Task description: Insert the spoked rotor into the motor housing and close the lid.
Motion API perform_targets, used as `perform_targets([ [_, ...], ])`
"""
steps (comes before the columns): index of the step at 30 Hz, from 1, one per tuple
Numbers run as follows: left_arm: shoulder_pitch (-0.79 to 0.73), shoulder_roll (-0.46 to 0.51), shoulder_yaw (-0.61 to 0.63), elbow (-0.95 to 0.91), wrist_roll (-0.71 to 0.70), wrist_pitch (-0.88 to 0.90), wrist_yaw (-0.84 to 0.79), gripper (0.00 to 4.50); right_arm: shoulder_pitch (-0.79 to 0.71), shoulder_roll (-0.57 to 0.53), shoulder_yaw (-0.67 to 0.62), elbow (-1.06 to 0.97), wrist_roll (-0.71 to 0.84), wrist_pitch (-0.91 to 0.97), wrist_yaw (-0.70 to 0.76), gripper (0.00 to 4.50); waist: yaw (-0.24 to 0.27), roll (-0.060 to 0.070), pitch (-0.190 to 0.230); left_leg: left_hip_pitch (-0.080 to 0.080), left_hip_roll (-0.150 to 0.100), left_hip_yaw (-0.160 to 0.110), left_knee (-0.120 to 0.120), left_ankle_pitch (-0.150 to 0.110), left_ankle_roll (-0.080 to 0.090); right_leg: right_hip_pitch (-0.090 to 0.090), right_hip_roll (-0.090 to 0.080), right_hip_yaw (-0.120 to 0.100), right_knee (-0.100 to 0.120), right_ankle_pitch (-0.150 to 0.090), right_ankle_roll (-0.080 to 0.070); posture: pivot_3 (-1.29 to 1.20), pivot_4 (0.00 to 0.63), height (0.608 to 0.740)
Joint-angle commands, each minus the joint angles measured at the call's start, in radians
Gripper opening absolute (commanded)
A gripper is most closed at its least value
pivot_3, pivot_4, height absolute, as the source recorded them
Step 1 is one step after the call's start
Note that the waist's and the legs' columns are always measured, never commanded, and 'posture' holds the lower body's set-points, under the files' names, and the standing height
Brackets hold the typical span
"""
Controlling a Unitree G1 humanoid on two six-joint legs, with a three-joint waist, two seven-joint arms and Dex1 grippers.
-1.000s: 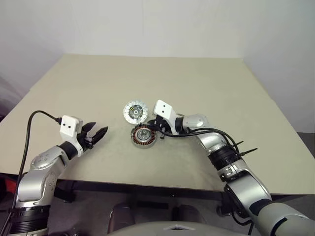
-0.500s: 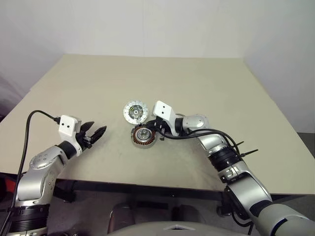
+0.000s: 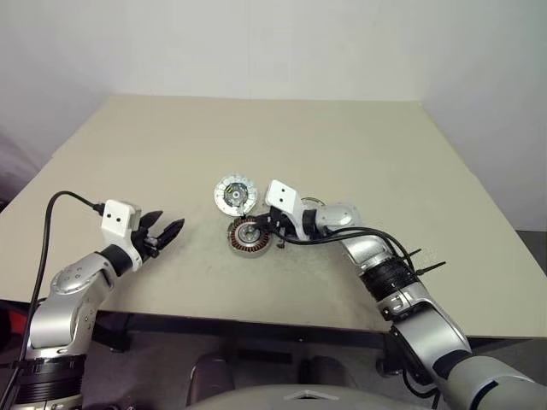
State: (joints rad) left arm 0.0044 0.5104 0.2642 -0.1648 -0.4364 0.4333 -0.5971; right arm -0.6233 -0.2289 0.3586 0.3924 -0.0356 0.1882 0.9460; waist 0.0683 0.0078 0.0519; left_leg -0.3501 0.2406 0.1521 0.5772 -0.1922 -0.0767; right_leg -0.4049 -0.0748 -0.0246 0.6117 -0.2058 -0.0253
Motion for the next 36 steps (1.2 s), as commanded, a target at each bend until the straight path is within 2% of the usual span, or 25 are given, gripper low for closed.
perform_targets([
  [1,-0.014,0.019,0.021,-0.021,0.001,-0.020,-0.001,3.24,-0.012,0.015,-0.003,0.003,0.004,-0.021,-0.013,0.50,0.000,0.000,0.000,0.000,0.000,0.000,0.000,0.000,0.000,0.000,0.000,0.000,0.000,0.000,0.000,0.00,0.000,0.740],
  [21,-0.029,0.054,0.070,0.019,-0.001,-0.044,-0.004,3.24,0.011,-0.029,-0.014,-0.061,0.016,-0.003,0.016,0.50,0.000,-0.001,-0.001,0.001,0.000,0.000,0.001,0.000,-0.001,0.000,0.000,0.000,0.002,0.000,0.000,0.00,0.000,0.740],
  [36,-0.044,0.073,0.090,0.050,0.006,-0.062,-0.005,3.24,-0.011,0.010,-0.008,-0.037,0.020,0.015,0.001,0.50,0.000,-0.002,-0.001,0.001,0.000,0.000,0.002,0.000,-0.001,0.000,0.000,0.000,0.003,0.000,0.000,0.00,0.000,0.740],
])
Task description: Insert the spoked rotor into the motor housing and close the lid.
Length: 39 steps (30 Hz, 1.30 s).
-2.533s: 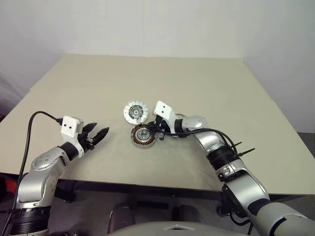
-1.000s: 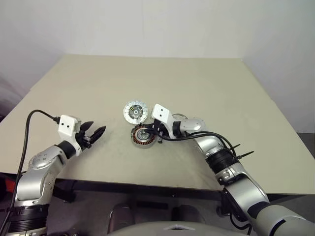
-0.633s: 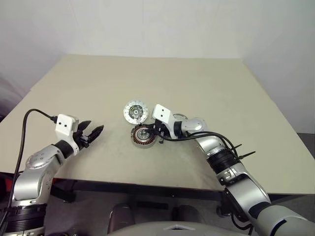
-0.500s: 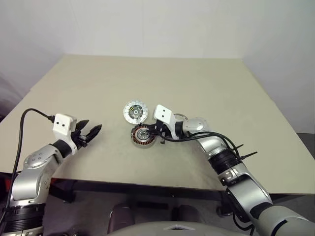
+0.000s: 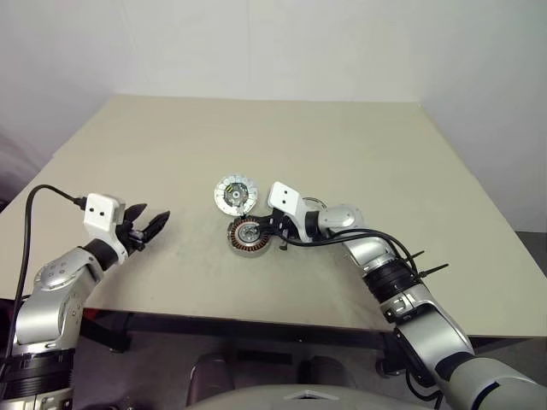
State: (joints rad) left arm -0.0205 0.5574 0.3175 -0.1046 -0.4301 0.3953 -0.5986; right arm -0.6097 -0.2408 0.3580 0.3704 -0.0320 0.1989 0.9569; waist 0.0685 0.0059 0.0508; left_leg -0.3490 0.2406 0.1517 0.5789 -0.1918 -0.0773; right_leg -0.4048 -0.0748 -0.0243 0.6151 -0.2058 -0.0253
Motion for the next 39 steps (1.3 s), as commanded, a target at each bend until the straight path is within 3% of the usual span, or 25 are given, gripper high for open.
perform_targets([
  [1,-0.019,0.032,0.042,-0.009,-0.002,-0.023,-0.005,3.24,-0.024,0.027,-0.008,-0.018,0.016,0.009,-0.013,0.50,0.000,0.000,0.000,0.000,0.000,0.000,0.000,0.000,0.000,0.000,0.000,0.000,0.000,0.000,0.000,0.00,0.000,0.740],
  [21,-0.027,0.052,0.060,0.011,0.002,-0.031,-0.006,3.24,-0.030,0.054,-0.011,-0.056,0.017,0.047,-0.031,0.50,0.000,-0.001,-0.001,0.000,0.000,0.000,0.000,0.000,0.000,0.000,0.000,0.000,0.001,0.000,0.000,0.00,0.000,0.740],
  [31,-0.033,0.042,0.048,0.022,0.008,-0.040,-0.007,3.24,-0.086,-0.007,-0.048,-0.117,0.043,0.058,-0.003,0.50,0.000,-0.001,-0.001,0.000,0.000,0.000,0.000,0.000,0.000,0.000,0.000,0.000,0.001,0.000,0.000,0.00,0.000,0.740],
  [39,-0.037,0.045,0.049,0.027,0.009,-0.042,-0.009,3.24,-0.039,-0.030,-0.018,-0.095,0.034,0.042,0.019,0.50,0.000,-0.002,-0.001,0.000,0.000,0.000,0.000,0.000,0.000,0.000,0.000,0.000,0.001,0.000,0.000,0.00,0.000,0.740],
])
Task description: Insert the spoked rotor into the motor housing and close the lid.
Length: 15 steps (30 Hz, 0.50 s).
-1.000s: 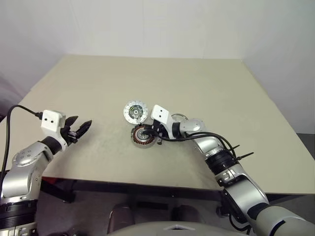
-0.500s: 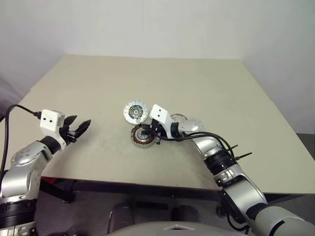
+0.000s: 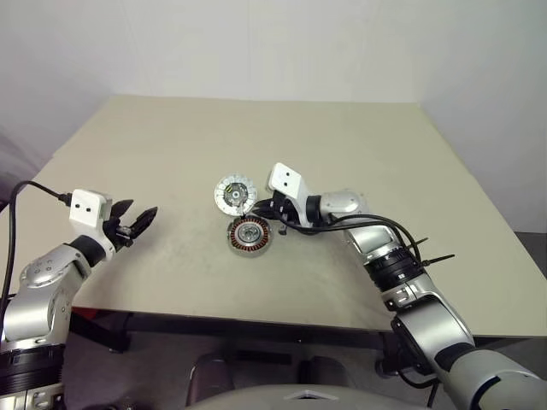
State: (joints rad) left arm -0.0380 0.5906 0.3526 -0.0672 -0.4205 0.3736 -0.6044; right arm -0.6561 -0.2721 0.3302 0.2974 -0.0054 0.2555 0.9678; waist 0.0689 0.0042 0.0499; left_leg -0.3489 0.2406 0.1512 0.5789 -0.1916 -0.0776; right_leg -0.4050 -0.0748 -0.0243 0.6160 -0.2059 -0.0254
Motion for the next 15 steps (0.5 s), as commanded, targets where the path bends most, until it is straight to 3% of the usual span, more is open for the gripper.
perform_targets([
  [1,-0.019,0.013,0.015,-0.011,-0.001,-0.019,-0.003,3.24,0.012,0.006,0.009,-0.024,0.013,-0.007,0.008,0.50,0.000,0.000,0.000,0.000,0.000,0.000,0.000,0.000,0.000,0.000,0.000,0.000,0.000,0.000,0.000,0.00,0.000,0.740],
  [15,-0.004,0.023,0.032,-0.034,-0.005,-0.010,0.000,3.24,0.035,0.033,0.015,0.022,0.014,-0.012,0.005,0.50,0.000,0.000,0.000,0.000,0.000,0.000,0.000,0.000,0.000,0.000,0.000,0.000,0.000,0.000,0.000,0.00,0.000,0.740],
])
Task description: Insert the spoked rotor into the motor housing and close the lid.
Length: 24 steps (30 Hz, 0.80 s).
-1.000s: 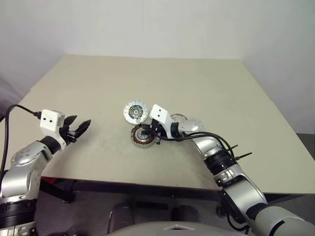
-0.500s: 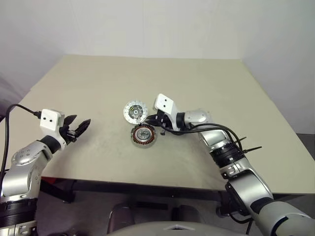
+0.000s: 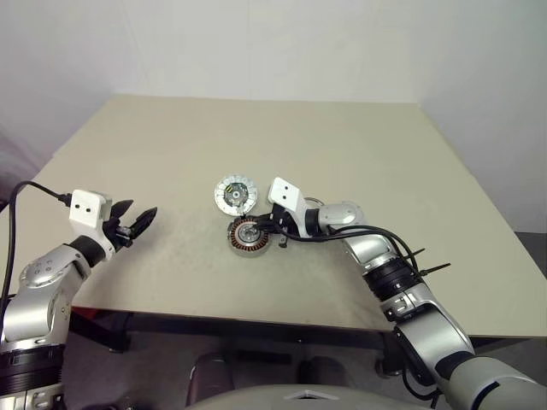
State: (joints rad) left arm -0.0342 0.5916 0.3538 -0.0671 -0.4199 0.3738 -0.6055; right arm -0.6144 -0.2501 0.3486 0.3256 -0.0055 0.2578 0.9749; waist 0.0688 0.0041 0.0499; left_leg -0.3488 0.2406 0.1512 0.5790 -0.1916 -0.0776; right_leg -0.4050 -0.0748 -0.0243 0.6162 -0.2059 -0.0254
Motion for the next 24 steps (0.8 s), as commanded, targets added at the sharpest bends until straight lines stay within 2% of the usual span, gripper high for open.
perform_targets([
  [1,-0.008,0.024,0.031,-0.037,-0.006,-0.009,0.001,3.24,-0.004,0.014,-0.002,-0.005,0.014,-0.014,-0.002,0.50,0.000,0.000,0.000,0.000,0.000,0.000,0.000,0.000,0.000,0.000,0.000,0.000,0.000,0.000,0.000,0.00,0.000,0.740],
  [19,-0.012,0.067,0.051,-0.053,-0.013,0.011,-0.004,3.24,0.003,0.089,0.016,0.014,0.011,-0.006,-0.031,0.50,0.000,0.000,0.000,0.000,0.000,0.000,0.000,0.000,0.000,0.000,0.000,0.000,0.000,0.000,0.000,0.00,0.000,0.740],
  [24,-0.014,0.067,0.048,-0.052,-0.012,0.011,-0.001,3.24,-0.005,0.077,0.008,-0.012,0.009,-0.005,-0.026,0.50,0.000,0.000,0.000,0.000,0.000,0.000,0.000,0.000,0.000,0.000,0.000,0.000,0.000,0.000,0.000,0.00,0.000,0.740],
])
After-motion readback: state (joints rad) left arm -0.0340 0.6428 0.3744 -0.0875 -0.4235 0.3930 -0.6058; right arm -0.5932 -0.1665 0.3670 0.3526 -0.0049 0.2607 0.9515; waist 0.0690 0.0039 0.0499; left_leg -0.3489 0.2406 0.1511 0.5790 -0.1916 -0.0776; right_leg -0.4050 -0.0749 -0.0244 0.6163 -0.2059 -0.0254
